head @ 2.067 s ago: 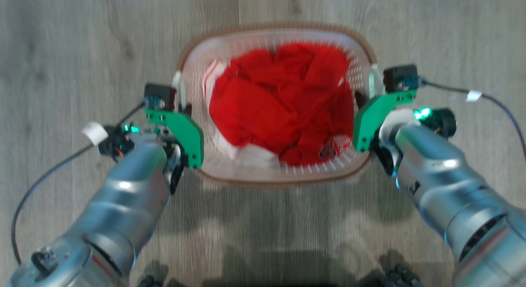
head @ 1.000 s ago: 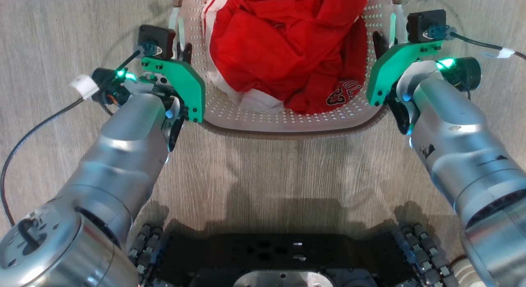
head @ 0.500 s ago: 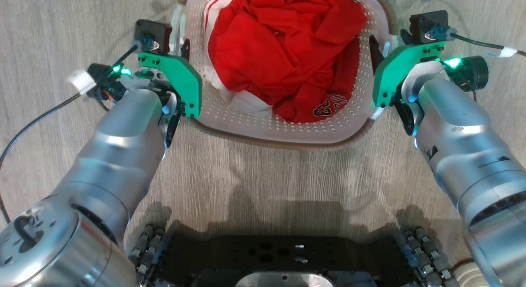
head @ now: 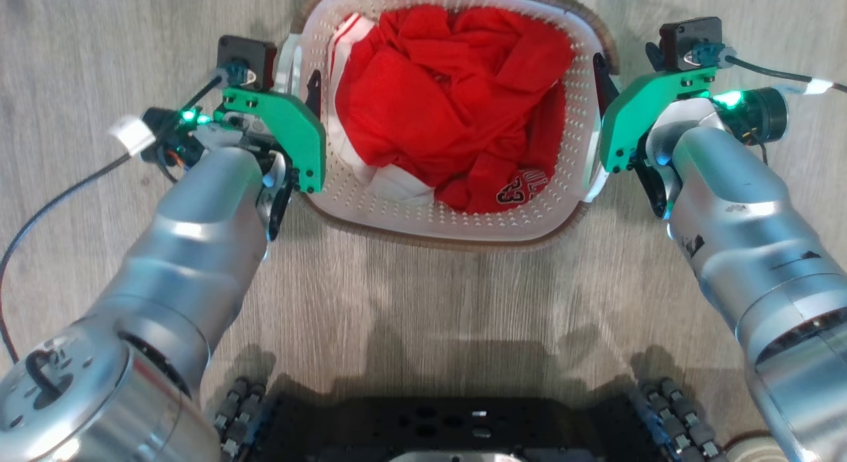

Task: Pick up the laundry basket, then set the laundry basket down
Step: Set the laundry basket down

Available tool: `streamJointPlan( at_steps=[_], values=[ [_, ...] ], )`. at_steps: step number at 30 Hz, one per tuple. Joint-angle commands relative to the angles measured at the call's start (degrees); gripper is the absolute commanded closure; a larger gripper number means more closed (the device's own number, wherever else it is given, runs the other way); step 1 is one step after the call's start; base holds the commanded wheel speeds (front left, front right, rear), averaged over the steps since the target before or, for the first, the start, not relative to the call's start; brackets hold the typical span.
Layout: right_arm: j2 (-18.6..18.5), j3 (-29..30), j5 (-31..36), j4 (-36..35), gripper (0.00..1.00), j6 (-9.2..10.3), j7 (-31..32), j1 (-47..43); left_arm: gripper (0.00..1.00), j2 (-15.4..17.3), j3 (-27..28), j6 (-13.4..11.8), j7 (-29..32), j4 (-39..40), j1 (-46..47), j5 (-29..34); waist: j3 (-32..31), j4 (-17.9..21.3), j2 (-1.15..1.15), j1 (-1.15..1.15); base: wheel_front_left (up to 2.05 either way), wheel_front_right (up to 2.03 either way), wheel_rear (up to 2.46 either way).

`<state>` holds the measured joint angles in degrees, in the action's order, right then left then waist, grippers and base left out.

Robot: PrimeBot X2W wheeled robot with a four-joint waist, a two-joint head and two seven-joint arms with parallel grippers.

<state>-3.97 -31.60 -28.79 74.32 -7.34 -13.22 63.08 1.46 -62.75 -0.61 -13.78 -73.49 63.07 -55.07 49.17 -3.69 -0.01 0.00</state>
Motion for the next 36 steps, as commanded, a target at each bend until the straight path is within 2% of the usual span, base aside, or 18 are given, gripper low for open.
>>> streamJointPlan(
  at_steps=[1, 5, 9, 17, 21, 28, 36],
  values=[
    [1.09, -0.75, -0.22, -0.73, 0.00, -0.14, -0.95, -2.36, 0.00, 1.43, 0.53, -0.82, -0.91, -0.08, -1.97, -0.42, -1.48, 0.29, 0.01, 0.00, 0.00, 0.00, 0.00],
    [1.09, -0.75, -0.29, -1.39, 0.00, -0.14, -1.49, -2.64, 0.00, 1.67, 1.40, -1.06, -1.16, 0.31, -2.38, -0.12, -3.80, 0.62, 0.01, 0.00, 0.00, 0.00, 0.00],
    [1.09, -0.14, 0.09, -2.95, 0.00, -0.14, -1.72, -3.27, 0.00, 3.37, 3.80, -2.34, -1.19, 4.14, -3.07, 1.63, -6.53, 0.99, 0.01, 0.00, 0.00, 0.00, 0.00],
    [1.09, 5.57, 5.18, -10.47, 0.00, -0.14, -1.76, -8.94, 0.00, 7.05, 13.34, -5.42, -1.21, 15.77, -10.22, 9.33, -14.22, 1.68, 0.01, 0.00, 0.00, 0.00, 0.00],
    [1.09, 9.28, 8.31, -15.57, 0.00, -0.14, -1.77, -13.37, 0.00, 8.04, 19.32, -6.14, -1.21, 21.64, -15.68, 14.47, -18.57, 1.91, 0.01, 0.00, 0.00, 0.00, 0.00],
    [1.09, 13.63, 11.96, -24.77, 0.00, -0.14, -1.77, -21.92, 0.00, 7.93, 29.62, -6.29, -1.21, 31.71, -25.74, 23.96, -26.03, 2.04, 0.01, 0.00, 0.00, 0.00, 0.00],
    [1.09, 15.95, 12.81, -33.79, 0.00, -0.14, -1.77, -30.71, 0.00, 6.52, 39.51, -5.26, -1.21, 41.68, -36.74, 33.06, -33.16, 2.37, 0.01, 0.00, 0.00, 0.00, 0.00]
  ],
)
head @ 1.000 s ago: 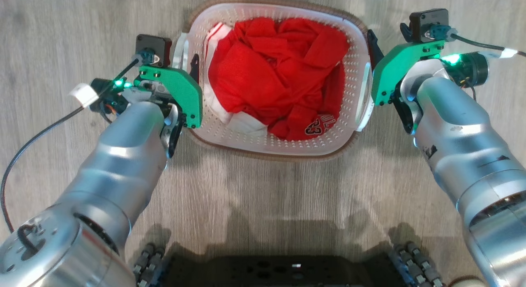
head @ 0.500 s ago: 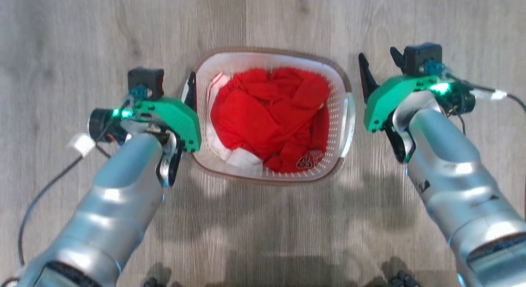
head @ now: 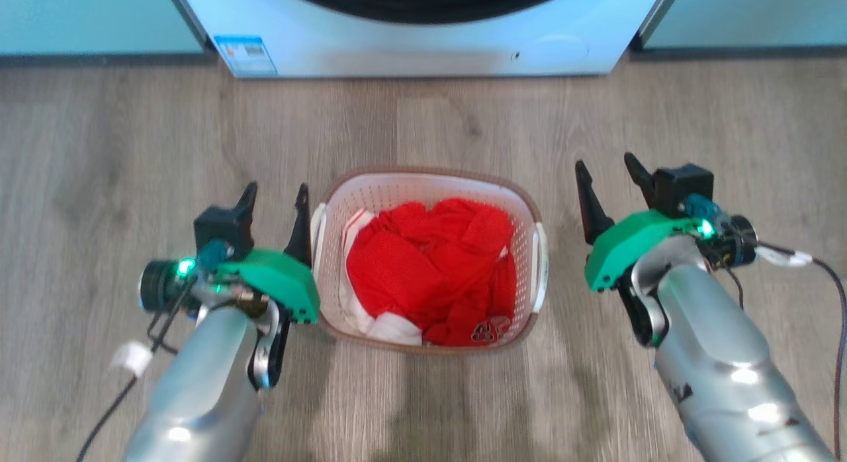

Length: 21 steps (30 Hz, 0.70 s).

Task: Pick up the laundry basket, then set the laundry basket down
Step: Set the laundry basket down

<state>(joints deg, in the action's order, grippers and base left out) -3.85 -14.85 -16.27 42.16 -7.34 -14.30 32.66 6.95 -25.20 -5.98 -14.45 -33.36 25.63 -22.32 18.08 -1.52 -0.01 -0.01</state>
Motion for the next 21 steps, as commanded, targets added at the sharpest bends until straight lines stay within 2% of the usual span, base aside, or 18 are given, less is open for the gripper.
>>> streamJointPlan(
  at_steps=[1, 11, 21],
  values=[
    [0.97, -0.47, 0.35, -2.70, 0.00, -0.14, -0.70, -1.29, 0.00, 0.84, 3.10, 0.24, -0.54, 2.72, -0.68, 1.17, -2.85, 0.26, 0.01, 0.01, 0.00, 0.00, 0.00],
    [0.97, 2.71, 1.44, -13.51, 0.00, -0.14, -0.70, -11.10, 0.00, -0.96, 12.98, 1.63, -0.54, 14.87, -14.36, 7.58, -8.82, 0.90, 0.01, 0.01, 0.00, 0.00, 0.00],
    [0.97, 3.29, 1.59, -22.04, 0.00, -0.14, -0.70, -19.07, 0.00, -2.54, 18.19, 2.51, -0.54, 22.72, -23.85, 10.69, -12.12, 2.10, 0.01, 0.01, 0.00, 0.00, 0.00]
  ],
)
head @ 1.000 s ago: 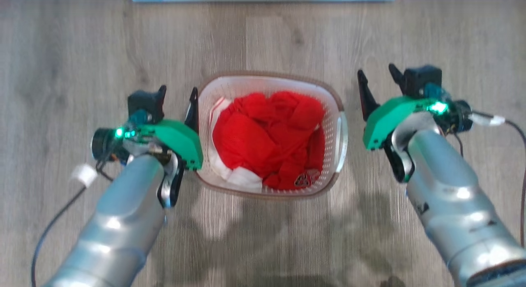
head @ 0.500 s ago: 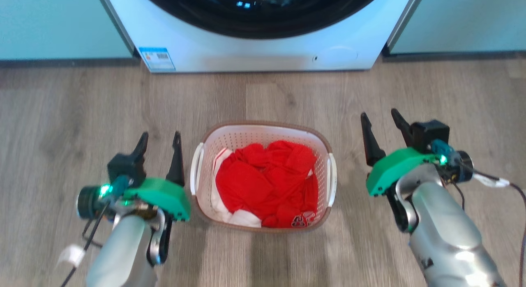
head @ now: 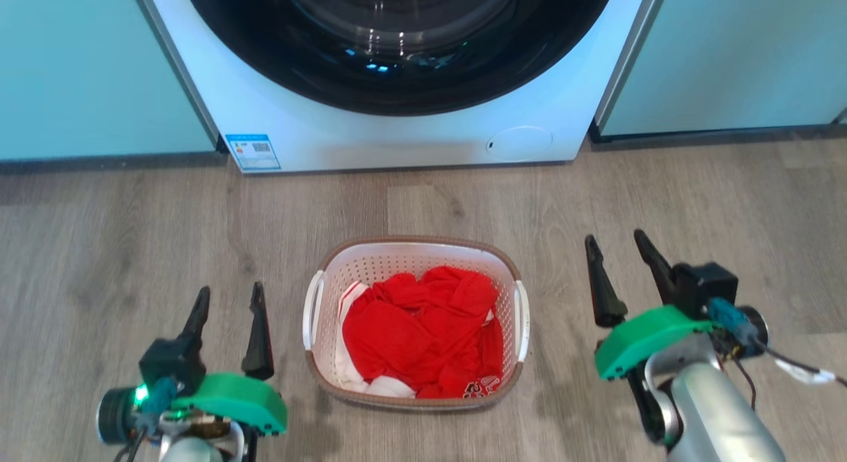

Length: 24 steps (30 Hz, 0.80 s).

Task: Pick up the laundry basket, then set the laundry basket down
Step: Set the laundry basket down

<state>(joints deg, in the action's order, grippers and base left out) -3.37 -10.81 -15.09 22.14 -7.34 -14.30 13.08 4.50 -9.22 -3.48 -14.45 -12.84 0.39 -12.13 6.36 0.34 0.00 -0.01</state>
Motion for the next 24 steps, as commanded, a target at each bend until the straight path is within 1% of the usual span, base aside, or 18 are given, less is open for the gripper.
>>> streamJointPlan(
  at_steps=[1, 4, 12, 24],
  values=[
    [0.49, -0.62, 0.44, -2.68, 0.00, -0.14, -0.70, -0.36, 0.00, -0.28, 2.55, 0.12, -0.54, 2.91, 0.54, 0.70, -0.75, 0.36, 0.00, 0.01, 0.00, 0.00, 0.00],
    [0.49, 0.21, 0.31, -4.47, 0.00, -0.14, -0.70, -2.92, 0.00, -0.72, 3.55, 0.77, -0.54, 5.04, -1.62, 1.12, -1.77, 0.62, 0.00, 0.01, 0.00, 0.00, 0.00],
    [0.49, 2.41, 0.88, -8.34, 0.00, -0.14, -0.70, -8.75, 0.00, -1.42, 5.39, 1.08, -0.54, 8.59, -7.21, 1.86, -4.92, 1.23, 0.00, 0.01, 0.00, 0.00, 0.00],
    [0.49, 2.92, 0.94, -10.09, 0.00, -0.14, -0.70, -11.10, 0.00, -1.60, 6.31, 0.55, -0.55, 9.39, -9.88, 2.43, -6.06, 1.73, 0.00, 0.01, 0.00, 0.00, 0.00]
  ],
)
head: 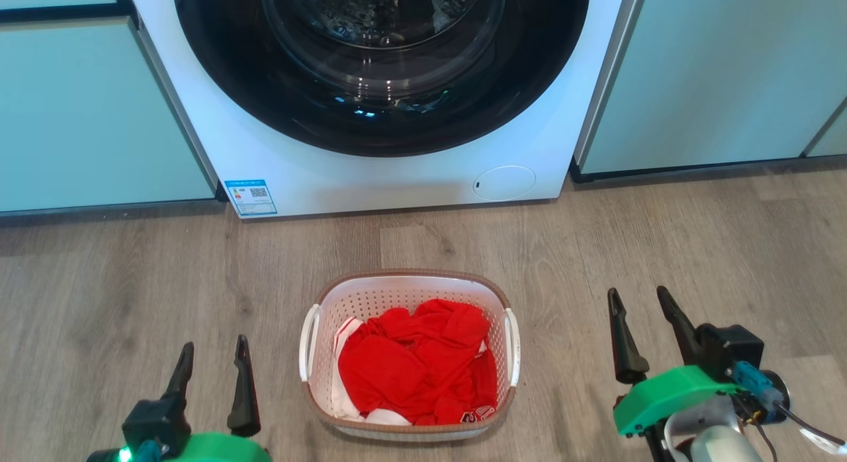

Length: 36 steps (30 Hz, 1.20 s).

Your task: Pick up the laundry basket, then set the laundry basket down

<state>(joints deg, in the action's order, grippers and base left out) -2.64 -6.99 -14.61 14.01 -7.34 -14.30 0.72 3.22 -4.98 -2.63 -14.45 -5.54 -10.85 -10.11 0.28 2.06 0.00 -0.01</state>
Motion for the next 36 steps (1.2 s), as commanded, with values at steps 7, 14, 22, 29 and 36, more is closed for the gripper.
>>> streamJointPlan(
  at_steps=[7, 14, 22, 29, 36],
  values=[
    [-0.24, -0.12, 0.81, -2.31, 0.00, -0.14, -0.70, 1.34, 0.00, -0.34, 1.97, -0.42, -0.55, 1.96, 1.51, 0.41, 0.09, 0.02, 0.00, 0.01, 0.00, 0.00, 0.00],
    [-0.24, 0.06, 1.04, -2.53, 0.00, -0.14, -0.70, 1.38, 0.00, -0.34, 1.84, -0.31, -0.55, 2.52, 1.61, 0.09, 0.11, -0.07, 0.00, 0.01, 0.00, 0.00, 0.00],
    [0.19, 1.20, -1.61, 3.03, 1.00, 0.00, 0.46, -0.81, 1.00, 0.03, -0.04, -0.02, 0.63, -2.80, 0.04, -2.27, 0.11, -0.16, 0.00, 0.01, 0.00, 0.00, 0.00],
    [-0.11, 1.58, -6.31, 2.89, 1.00, -0.01, 1.38, -0.42, 1.00, 0.26, 0.34, 0.55, 1.58, -3.18, 1.03, -7.15, 0.09, -0.27, 0.00, 0.01, 0.00, 0.00, 0.00],
    [-0.36, 1.98, -10.93, 2.73, 1.00, -0.02, 2.30, -0.05, 1.00, 0.44, 0.72, 1.16, 2.54, -3.62, 2.05, -11.97, 0.08, -0.38, 0.00, 0.01, 0.00, 0.00, 0.00]
  ],
)
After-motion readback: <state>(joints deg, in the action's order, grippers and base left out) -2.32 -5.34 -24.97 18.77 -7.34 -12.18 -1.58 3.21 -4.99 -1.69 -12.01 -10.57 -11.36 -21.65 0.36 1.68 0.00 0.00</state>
